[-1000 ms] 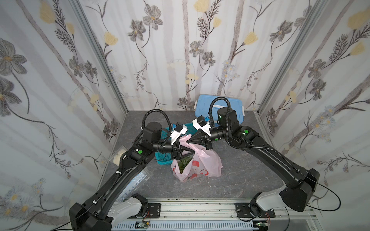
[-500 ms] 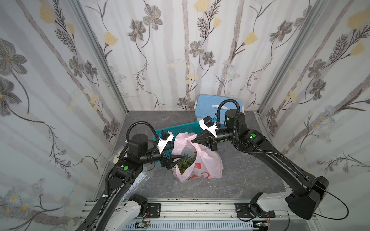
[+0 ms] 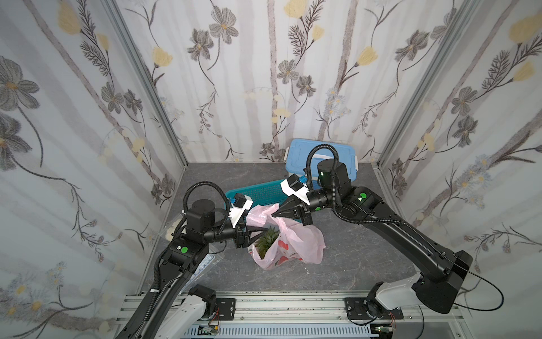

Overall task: Place the pineapple into a plastic bag & tie a knot
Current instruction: Cross the plastic bag at the center of the board.

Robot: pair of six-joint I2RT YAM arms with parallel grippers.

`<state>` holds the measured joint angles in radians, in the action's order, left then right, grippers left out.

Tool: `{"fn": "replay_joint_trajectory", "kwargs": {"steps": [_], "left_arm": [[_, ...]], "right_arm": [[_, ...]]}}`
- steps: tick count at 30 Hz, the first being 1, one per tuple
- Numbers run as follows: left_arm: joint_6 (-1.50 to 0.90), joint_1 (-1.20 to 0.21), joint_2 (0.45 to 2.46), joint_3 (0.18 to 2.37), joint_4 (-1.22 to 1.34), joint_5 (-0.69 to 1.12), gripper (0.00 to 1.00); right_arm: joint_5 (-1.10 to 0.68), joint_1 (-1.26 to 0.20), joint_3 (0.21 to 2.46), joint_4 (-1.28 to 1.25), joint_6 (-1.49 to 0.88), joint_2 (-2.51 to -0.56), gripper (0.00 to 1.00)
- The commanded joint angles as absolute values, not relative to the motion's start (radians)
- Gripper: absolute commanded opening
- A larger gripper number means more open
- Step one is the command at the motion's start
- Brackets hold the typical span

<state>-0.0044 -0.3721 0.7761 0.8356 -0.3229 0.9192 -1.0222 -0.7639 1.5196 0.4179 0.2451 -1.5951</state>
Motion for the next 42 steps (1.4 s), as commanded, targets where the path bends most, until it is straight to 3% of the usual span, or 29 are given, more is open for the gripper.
{"fn": "replay_joint_trajectory", "kwargs": {"steps": [1,8,14,24,30,32,38,42], "left_arm": [[-0.033,-0.373,0.781,0.822,-0.24,0.94,0.55],[-0.061,-0.382,0.86,0.832,-0.112,0.902,0.25],[0.074,-0.44,0.961,0.926,-0.231,0.925,0.22],[0.332,-0.442,0.96,1.038,-0.577,1.012,0.3],[0.29,-0.442,0.964,1.033,-0.546,1.052,0.66],[0.26,-0.442,0.962,1.021,-0.514,1.064,0.72],[0.106,-0.442,0.948,0.964,-0.314,1.03,0.7],[-0.002,-0.444,0.966,0.935,-0.181,1.004,0.54]], "right_arm": [[-1.09,-0.768,1.546,0.394,0.277,-1.637,0.0],[-1.163,-0.81,1.562,0.396,0.266,-1.661,0.0],[-1.103,-0.813,1.599,0.384,0.237,-1.69,0.0],[-0.979,-0.783,1.597,0.418,0.305,-1.723,0.0],[-0.931,-0.783,1.592,0.415,0.307,-1.736,0.0],[-0.913,-0.784,1.586,0.416,0.317,-1.733,0.0],[-0.933,-0.783,1.57,0.399,0.317,-1.723,0.0],[-0.911,-0.783,1.552,0.351,0.275,-1.705,0.0]]}}
